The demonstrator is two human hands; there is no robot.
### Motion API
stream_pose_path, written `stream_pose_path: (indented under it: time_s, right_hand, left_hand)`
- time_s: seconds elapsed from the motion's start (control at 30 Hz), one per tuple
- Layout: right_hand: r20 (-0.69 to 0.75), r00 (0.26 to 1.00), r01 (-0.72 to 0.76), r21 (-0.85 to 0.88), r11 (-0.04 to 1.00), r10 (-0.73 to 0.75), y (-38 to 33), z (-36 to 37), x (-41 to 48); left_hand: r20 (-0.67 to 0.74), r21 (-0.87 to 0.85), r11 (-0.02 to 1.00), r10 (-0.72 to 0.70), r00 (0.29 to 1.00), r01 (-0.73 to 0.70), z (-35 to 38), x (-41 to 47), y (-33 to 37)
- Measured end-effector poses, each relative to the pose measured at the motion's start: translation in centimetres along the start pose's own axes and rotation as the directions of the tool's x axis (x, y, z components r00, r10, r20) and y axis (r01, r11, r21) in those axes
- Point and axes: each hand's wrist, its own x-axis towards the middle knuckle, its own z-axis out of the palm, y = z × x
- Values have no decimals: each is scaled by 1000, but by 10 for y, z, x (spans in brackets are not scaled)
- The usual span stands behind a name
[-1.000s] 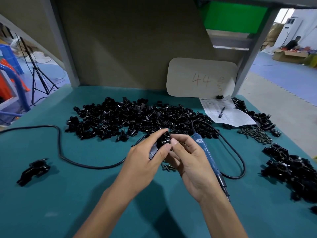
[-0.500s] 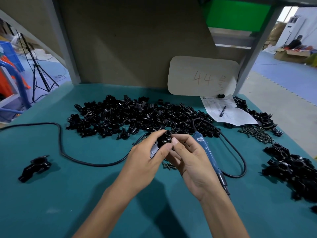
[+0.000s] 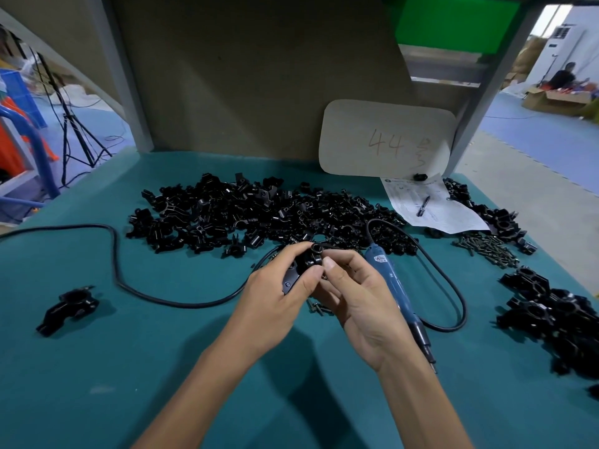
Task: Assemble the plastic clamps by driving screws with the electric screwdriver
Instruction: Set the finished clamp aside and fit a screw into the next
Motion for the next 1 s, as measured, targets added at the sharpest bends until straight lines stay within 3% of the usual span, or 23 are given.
stream_pose_path:
  time_s: [0.23, 0.3, 0.33, 0.37, 0.4, 0.43, 0.5, 0.53, 0.63, 0.77, 0.8, 0.87, 0.93, 1.0]
  right_hand:
    - [-54, 995, -78, 13, 997, 78, 18, -3, 14]
    - [-90, 994, -68, -83, 994, 61, 24, -11, 18]
    - [-133, 991, -40, -213, 976, 11, 26, -17, 20]
    - [-174, 982, -9, -421, 907, -71, 29, -26, 22]
    - [-180, 971, 2, -660, 752, -160, 31, -35, 24]
    - [-129, 972, -5, -848, 529, -198, 36, -42, 26]
    - [-7, 994, 10, -989, 145, -113, 48, -50, 27]
    - [44, 997, 47, -998, 46, -67, 55, -52, 28]
    - [159, 983, 149, -983, -107, -90, 70, -53, 31]
    - [179, 976, 151, -966, -210, -120, 66, -56, 37]
    - [170, 977, 144, -971, -190, -130, 63, -56, 37]
    - [107, 979, 105, -994, -20, -173, 52, -53, 35]
    - [11, 984, 67, -948, 310, -178, 42, -49, 32]
    - [-50, 995, 15, -762, 647, -83, 37, -43, 28]
  left_hand:
    - [-76, -17, 999, -53, 996, 52, 11, -2, -19]
    - [-95, -13, 998, -65, 993, 64, 12, -1, -26]
    - [-103, -13, 997, -78, 992, 77, 12, 0, -30]
    - [-107, -16, 995, -97, 990, 96, 11, 1, -34]
    - [-109, -21, 993, -116, 987, 114, 11, 0, -39]
    - [-110, -19, 991, -132, 985, 131, 11, -1, -45]
    - [-102, 4, 987, -162, 981, 163, 12, -3, -56]
    - [-94, 16, 984, -173, 980, 175, 13, -5, -61]
    - [-90, 26, 981, -187, 978, 190, 18, -8, -71]
    - [-99, 4, 976, -214, 972, 216, 20, -12, -79]
    - [-97, 5, 975, -220, 971, 222, 20, -13, -80]
    - [-88, 6, 972, -235, 968, 236, 20, -14, -81]
    - [-78, 8, 970, -242, 967, 243, 20, -15, -80]
    - [-75, 12, 970, -239, 968, 241, 20, -15, -79]
